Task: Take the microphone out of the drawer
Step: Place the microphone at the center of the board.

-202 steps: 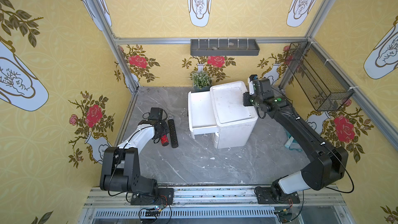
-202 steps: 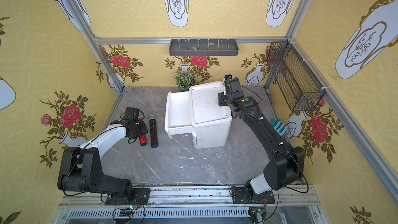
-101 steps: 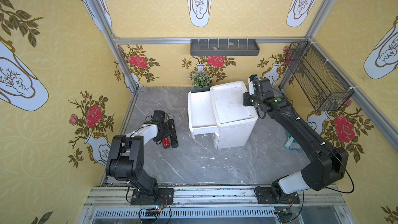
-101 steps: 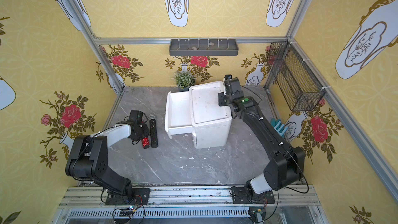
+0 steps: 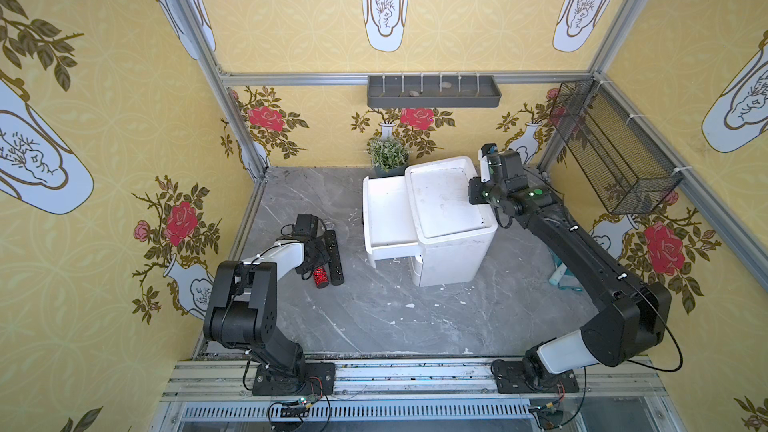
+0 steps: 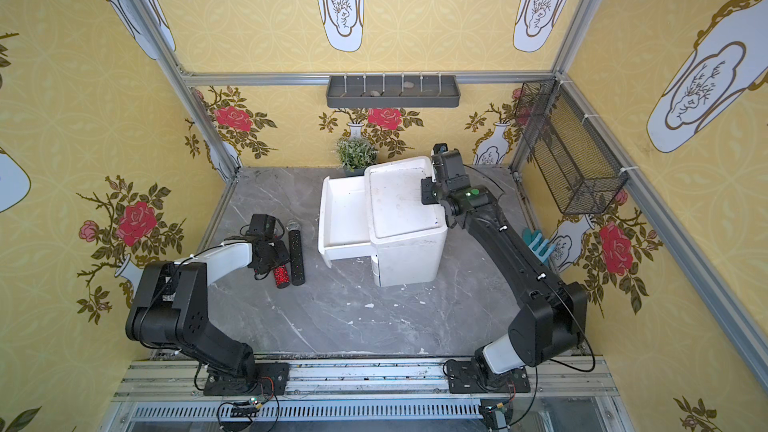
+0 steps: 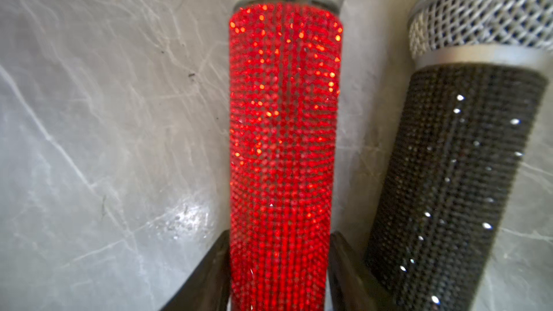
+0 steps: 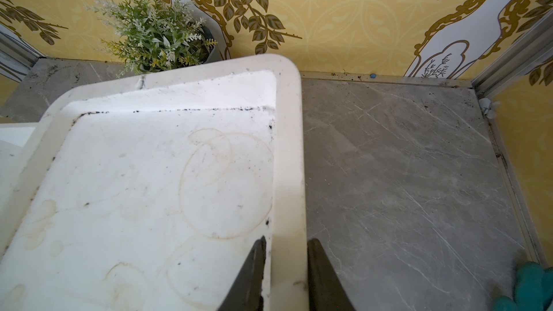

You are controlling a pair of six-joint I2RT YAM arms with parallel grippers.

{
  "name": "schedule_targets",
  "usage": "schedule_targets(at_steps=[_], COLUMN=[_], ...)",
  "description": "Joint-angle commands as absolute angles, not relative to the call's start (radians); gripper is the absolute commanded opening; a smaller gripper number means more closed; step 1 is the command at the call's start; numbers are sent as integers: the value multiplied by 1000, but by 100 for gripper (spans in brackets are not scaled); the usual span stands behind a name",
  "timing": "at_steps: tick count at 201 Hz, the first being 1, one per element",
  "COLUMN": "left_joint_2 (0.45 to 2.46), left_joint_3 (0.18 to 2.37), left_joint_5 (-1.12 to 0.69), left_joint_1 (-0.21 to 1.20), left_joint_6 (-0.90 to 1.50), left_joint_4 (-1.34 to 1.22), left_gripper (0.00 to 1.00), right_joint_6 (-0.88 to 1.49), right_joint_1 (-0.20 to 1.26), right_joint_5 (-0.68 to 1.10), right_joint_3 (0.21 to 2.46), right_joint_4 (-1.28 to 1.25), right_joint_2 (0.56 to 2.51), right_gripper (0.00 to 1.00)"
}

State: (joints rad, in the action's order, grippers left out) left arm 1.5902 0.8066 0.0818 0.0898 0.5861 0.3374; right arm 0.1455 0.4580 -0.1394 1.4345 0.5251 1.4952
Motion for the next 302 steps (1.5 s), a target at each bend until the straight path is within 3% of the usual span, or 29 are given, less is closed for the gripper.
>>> schedule_targets(at_steps=[1,75,115,165,198,225,302], left_joint_2=[1584,1444,1304,1216,1237,1294,1330], left_joint_3=[811,872,929,902,839,788,831], left_joint_5=[80,86,72,-145,-418,-605,-625], left_joint_1=[89,89,89,89,89,98,196], left_joint_6=[590,587,585,656,755,889,926], left_joint_4=[366,468,508,394,190,-52,-108], left_gripper=[60,60,55,20,0,0,0], right_joint_6=[164,164,164,164,161,161,160], right_joint_1=[463,464,465,465,465,465,464], right_joint_5=[-95,-91,-87,-81,-78,-80,-76], right_joint_3=[1421,1427,1427,1432,1437,1438,1437], right_joint_4=[622,620,617,615,620,620,620], right_joint_2=[1503,1509,1511,1518,1517,1516,1517], right_gripper=[27,27,28,28,27,27,27])
